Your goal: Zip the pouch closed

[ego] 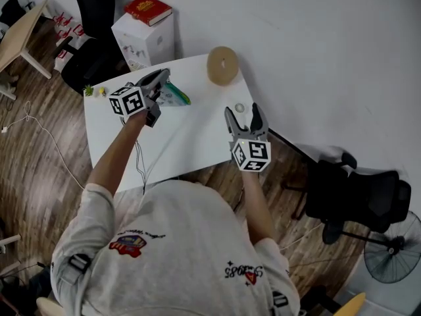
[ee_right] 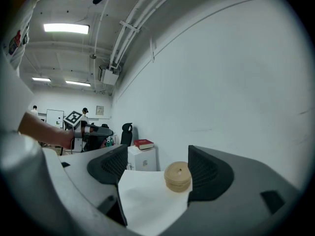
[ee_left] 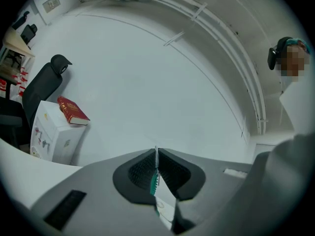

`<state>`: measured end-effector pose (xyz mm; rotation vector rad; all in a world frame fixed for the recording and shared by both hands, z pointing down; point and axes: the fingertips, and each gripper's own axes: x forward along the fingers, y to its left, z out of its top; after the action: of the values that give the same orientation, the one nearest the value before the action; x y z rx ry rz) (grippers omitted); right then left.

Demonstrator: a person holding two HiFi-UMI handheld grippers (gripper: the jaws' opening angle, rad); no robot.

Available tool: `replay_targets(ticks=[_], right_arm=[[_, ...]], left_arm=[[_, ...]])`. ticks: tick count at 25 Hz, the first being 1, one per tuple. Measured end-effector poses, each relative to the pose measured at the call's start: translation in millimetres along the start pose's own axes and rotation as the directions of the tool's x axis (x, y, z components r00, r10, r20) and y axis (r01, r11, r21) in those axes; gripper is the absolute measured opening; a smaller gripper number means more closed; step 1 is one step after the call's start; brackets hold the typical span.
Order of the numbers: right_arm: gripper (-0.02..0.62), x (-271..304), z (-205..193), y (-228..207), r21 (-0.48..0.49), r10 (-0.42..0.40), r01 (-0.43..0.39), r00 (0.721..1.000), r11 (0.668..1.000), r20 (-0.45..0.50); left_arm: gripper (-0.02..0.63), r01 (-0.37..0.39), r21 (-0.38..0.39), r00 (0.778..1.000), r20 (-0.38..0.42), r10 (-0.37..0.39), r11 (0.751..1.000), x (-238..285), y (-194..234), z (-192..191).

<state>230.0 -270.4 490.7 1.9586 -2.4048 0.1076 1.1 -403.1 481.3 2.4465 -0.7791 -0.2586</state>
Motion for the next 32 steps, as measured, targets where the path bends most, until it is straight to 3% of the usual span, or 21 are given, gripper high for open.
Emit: replay_targets(ticks=[8,15,32], right_arm=[[0.371,-2,5,11,-0.023,0.011,-0.011,1.0,1.0,-0.003],[0.37,16,16,49,-0.045,0.093,-0.092,0.995,0.995,0.019],[0.323,62,23,169,-0.144,0.321,-0.318,0.947,0.937,-0.003]], left_arm=[[0.015,0.015,-0.022,1.0,0.006,-0.015,1.0,-11,-4,-2],[0.015,0.04,-0.026,0.999,0.02,-0.039,0.999,-16,-17,-3],[0.014,0.065,-0.204,0.99,0.134,-0.038,0.977,-48,-33,2]])
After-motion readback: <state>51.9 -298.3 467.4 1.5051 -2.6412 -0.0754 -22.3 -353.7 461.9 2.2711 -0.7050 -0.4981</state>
